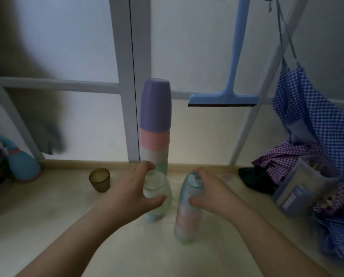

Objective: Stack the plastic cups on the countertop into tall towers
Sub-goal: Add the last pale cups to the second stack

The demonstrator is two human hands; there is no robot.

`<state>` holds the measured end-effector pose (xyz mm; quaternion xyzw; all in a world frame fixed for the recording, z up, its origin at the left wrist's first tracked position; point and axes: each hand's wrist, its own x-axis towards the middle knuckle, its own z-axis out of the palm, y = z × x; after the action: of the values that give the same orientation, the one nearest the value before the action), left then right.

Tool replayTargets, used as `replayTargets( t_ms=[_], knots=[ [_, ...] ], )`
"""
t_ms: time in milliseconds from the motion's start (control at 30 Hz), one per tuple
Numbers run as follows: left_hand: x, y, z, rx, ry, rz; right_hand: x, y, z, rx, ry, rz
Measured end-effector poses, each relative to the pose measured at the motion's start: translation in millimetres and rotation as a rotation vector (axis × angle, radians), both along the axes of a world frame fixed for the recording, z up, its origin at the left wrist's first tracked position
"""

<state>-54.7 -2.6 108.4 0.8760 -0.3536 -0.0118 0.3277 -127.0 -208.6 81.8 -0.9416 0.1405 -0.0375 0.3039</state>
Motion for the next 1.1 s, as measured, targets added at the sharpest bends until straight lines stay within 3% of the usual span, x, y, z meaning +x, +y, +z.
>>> replayTargets(
  t_ms=[200,400,700,867,1100],
  knots=[
    [-6,-17,22,-0.09,-0.099,-0.034,-9,-9,-1,0.044,0.017,0.015],
    [-4,-60,42,-0.149,-0.154,-0.078,-37,-26,6,-0.046,-0.085,-0.054],
    [-7,-104,5,0.033,-0.133,-0.133,-76,-39,0,-0.024,-0.149,-0.068],
    [-12,-99,-5,0.077,-0.162,-0.13,-82,-32,5,-0.035,-0.153,-0.028],
    [-15,-45,5,0.077,-0.373,-0.009,-56,9,10,-0.005,-0.131,0.168]
  ],
)
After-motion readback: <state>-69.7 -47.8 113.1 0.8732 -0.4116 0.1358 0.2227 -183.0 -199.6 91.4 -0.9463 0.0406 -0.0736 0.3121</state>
